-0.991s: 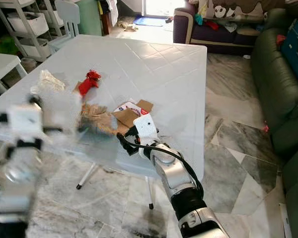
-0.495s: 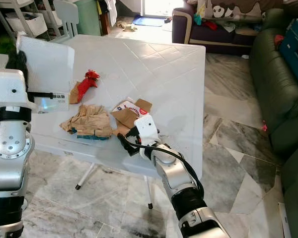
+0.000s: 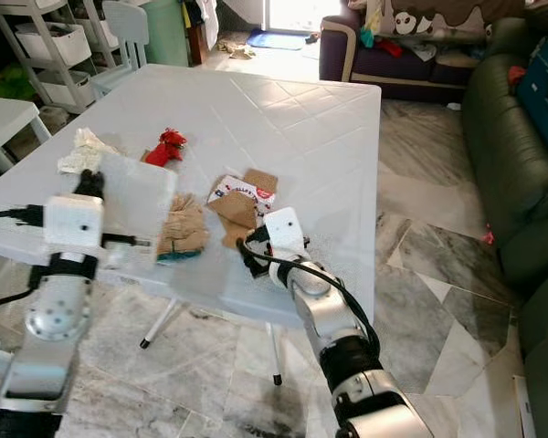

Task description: Picking trash to rubbish bin

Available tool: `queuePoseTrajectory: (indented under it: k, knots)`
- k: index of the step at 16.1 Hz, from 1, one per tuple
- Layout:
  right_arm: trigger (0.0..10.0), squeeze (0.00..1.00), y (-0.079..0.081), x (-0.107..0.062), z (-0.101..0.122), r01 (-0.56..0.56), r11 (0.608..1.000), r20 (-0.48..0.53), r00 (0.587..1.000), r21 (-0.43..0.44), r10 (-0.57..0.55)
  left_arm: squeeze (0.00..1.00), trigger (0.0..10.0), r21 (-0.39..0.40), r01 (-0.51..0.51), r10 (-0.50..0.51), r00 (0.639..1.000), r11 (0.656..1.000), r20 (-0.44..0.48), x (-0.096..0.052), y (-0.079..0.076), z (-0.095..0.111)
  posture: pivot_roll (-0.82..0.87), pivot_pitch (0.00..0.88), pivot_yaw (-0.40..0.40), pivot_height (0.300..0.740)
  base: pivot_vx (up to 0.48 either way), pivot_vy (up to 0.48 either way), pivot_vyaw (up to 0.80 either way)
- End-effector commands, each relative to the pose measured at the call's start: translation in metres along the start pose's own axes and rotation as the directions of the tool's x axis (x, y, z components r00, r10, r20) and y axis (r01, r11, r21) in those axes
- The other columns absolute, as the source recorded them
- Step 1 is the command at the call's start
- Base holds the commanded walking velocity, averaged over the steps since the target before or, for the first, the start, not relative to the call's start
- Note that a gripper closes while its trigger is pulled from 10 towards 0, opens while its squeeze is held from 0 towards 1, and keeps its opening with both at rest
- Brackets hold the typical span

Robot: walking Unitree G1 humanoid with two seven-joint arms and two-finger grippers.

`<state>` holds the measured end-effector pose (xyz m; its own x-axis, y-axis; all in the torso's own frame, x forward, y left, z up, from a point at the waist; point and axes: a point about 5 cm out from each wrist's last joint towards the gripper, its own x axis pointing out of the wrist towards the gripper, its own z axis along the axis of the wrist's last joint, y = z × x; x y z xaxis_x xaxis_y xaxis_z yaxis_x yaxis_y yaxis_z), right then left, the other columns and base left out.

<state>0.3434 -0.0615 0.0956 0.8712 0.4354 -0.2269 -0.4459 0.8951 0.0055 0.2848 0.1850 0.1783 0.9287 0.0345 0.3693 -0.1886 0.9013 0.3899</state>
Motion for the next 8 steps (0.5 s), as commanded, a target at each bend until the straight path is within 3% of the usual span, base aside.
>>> queuePoseTrajectory:
  k: [1, 8]
  knots:
    - [10.0, 0.00, -0.004, 0.000, -0.005, 0.030, 0.999, -0.025, 0.999, 0.035, -0.029, 0.00, 0.0, 0.007, 0.008, -0.008, 1.000, 1.000, 0.016, 0.000, 0.001, 0.005, 0.06, 0.060, -0.015, 0.740, 0.000, 0.000, 0.00]
    - [10.0, 0.00, 0.013, 0.002, 0.010, -0.098, 0.979, 0.094, 0.992, 0.181, 0.082, 0.00, 0.0, 0.003, 0.001, -0.001, 1.000, 1.000, 0.011, 0.004, 0.004, 0.004, 0.06, 0.066, -0.011, 0.740, 0.000, 0.000, 0.00]
